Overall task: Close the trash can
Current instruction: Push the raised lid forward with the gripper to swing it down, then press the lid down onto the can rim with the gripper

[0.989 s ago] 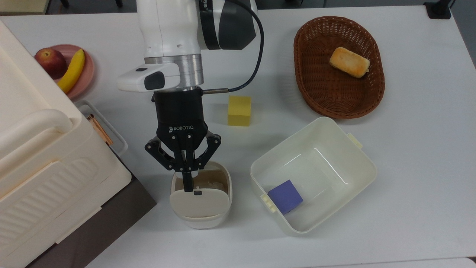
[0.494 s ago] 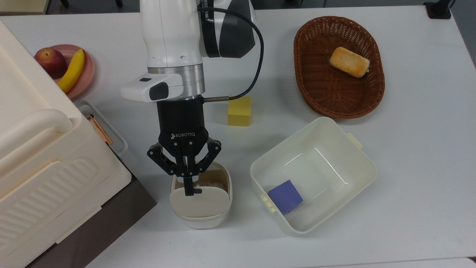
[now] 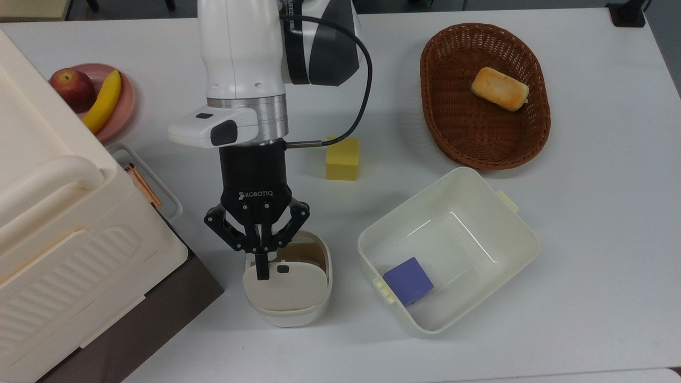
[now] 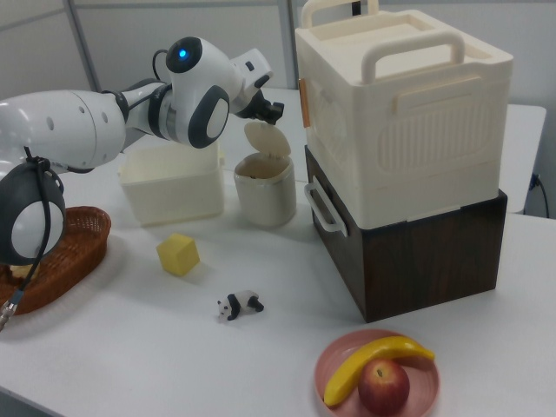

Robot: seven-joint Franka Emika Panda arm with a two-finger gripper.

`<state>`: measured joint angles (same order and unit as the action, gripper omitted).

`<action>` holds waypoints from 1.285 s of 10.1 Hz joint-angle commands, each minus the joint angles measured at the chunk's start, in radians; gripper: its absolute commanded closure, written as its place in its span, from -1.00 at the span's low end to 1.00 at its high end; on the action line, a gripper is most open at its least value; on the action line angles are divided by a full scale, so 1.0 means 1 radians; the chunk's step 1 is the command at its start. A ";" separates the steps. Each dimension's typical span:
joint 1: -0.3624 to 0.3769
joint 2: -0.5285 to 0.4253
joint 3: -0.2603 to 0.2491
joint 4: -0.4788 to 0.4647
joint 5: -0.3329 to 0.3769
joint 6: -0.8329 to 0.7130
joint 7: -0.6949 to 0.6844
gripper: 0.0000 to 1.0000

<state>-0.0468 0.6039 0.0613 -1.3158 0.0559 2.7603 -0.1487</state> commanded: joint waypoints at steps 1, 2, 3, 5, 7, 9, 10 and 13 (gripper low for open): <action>-0.008 -0.056 0.012 -0.094 -0.028 0.012 -0.017 1.00; -0.007 -0.074 0.012 -0.121 -0.030 0.012 -0.029 1.00; -0.005 -0.087 0.012 -0.135 -0.028 0.012 -0.040 1.00; 0.004 -0.111 0.012 -0.180 -0.031 0.012 -0.045 1.00; 0.004 -0.136 0.012 -0.224 -0.030 0.010 -0.060 1.00; 0.004 -0.147 0.012 -0.252 -0.031 0.010 -0.064 1.00; 0.004 -0.153 0.012 -0.264 -0.031 0.010 -0.083 1.00; 0.004 -0.153 0.012 -0.296 -0.031 0.010 -0.097 1.00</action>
<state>-0.0440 0.5017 0.0739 -1.5284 0.0372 2.7603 -0.2249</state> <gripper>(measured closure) 0.991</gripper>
